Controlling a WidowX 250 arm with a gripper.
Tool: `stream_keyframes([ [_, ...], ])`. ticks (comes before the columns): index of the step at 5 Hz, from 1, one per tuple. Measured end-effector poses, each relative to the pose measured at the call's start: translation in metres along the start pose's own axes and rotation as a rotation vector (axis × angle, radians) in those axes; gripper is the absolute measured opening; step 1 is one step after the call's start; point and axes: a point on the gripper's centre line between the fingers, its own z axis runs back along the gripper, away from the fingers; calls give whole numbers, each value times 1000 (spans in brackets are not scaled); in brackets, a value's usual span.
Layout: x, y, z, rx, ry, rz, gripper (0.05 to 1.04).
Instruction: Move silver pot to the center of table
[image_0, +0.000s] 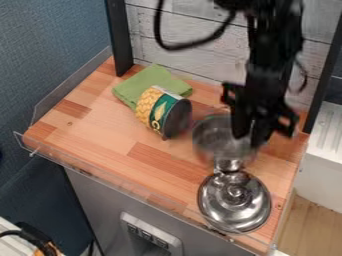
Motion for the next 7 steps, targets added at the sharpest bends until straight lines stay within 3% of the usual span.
stream_keyframes([
  [1, 2, 6, 12, 12, 7, 17, 840],
  [2, 12, 12, 9, 47, 21, 25, 1012],
  [3, 22, 5, 0, 61, 29, 21, 1009],
  [7, 21, 4, 0, 62, 32, 19, 1001],
])
